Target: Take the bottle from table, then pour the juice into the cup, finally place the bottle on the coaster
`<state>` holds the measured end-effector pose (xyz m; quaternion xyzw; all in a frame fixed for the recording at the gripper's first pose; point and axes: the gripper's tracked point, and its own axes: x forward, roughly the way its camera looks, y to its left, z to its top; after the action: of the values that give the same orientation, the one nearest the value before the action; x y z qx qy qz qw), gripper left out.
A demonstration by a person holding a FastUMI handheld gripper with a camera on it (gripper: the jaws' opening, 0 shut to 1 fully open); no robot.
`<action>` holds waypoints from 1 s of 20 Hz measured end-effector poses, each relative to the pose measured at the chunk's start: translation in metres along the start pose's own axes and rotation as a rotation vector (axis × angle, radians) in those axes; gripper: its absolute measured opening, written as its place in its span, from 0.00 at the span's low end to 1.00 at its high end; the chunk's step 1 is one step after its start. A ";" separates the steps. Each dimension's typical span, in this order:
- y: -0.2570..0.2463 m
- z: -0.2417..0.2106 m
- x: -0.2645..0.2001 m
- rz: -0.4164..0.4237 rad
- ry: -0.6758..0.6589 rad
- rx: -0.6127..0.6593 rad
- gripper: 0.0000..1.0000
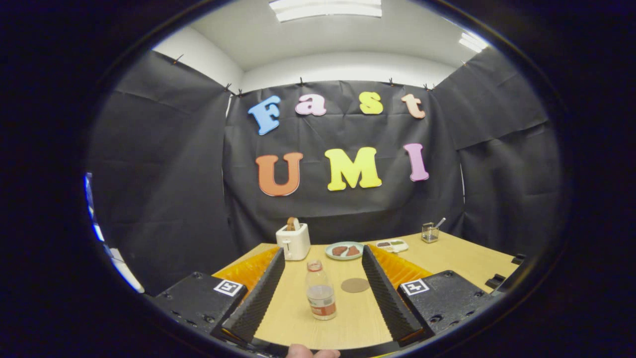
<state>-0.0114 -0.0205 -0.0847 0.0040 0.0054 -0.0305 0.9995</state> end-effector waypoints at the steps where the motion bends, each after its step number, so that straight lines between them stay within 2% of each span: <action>1: 0.001 -0.006 0.002 -0.010 -0.001 -0.020 1.00; 11: 0.010 -0.095 0.023 -0.068 0.107 -0.094 1.00; 20: 0.007 -0.176 0.053 -0.110 0.206 -0.081 1.00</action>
<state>0.0399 -0.0151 -0.2616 -0.0335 0.1094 -0.0843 0.9899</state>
